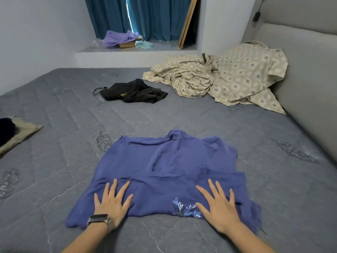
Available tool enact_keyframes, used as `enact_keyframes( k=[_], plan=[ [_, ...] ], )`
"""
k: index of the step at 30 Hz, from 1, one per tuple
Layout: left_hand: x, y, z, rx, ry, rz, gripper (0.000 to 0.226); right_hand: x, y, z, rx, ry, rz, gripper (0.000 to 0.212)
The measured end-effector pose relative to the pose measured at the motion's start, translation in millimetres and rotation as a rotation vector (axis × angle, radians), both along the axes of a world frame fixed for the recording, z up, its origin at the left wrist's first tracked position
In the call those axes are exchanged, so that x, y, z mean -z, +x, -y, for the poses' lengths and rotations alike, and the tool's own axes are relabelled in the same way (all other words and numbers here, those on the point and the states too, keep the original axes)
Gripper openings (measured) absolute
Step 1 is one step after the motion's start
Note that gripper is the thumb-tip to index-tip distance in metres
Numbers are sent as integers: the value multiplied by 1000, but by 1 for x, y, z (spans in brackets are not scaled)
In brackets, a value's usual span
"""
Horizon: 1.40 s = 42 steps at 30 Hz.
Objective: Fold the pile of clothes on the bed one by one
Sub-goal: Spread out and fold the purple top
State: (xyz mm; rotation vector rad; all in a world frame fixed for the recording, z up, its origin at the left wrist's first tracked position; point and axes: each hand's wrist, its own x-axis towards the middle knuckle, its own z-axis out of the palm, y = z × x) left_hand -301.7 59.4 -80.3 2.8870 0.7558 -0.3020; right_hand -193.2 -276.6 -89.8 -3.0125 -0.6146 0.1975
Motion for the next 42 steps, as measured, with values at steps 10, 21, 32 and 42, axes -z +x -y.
enact_keyframes(
  k=[10,21,32,42],
  plan=[
    [-10,-58,-80,-530,-84,247,42,-38,-24,74,642,266,-26,94],
    [-6,-68,-72,-440,-163,180,33,-64,-19,90,605,547,12,17],
    [-21,-83,-107,-509,-285,557,29,-79,-27,124,451,1184,-362,12],
    [-32,-65,-37,-36,77,556,57,-50,-39,77,142,372,222,80]
  ],
)
